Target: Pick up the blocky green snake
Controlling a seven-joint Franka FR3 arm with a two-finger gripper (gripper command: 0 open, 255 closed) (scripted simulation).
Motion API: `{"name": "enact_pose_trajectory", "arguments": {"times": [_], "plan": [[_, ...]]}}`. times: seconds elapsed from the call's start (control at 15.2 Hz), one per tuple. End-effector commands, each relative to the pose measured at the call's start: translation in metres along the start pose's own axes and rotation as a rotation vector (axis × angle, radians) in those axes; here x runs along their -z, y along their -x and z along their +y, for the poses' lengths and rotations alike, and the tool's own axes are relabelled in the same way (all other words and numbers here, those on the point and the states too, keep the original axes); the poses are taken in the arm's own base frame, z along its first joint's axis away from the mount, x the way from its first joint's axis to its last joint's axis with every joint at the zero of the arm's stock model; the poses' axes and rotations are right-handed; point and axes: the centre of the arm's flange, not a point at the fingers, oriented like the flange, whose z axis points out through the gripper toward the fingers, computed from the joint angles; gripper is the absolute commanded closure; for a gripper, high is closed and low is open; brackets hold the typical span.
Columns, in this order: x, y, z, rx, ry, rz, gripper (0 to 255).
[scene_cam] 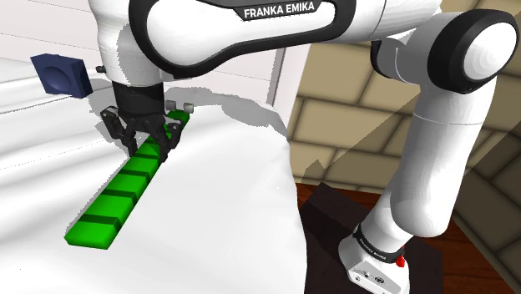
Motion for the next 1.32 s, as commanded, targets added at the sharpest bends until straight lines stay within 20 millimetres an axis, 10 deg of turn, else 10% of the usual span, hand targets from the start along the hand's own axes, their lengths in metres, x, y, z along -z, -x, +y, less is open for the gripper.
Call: {"name": "enact_pose_trajectory", "arguments": {"times": [0.0, 1.25], "plan": [[-0.001, 0.0, 0.0, 0.0, 0.001, -0.001, 255], [0.08, -0.001, -0.003, 0.0, 0.001, 0.0, 255]]}}
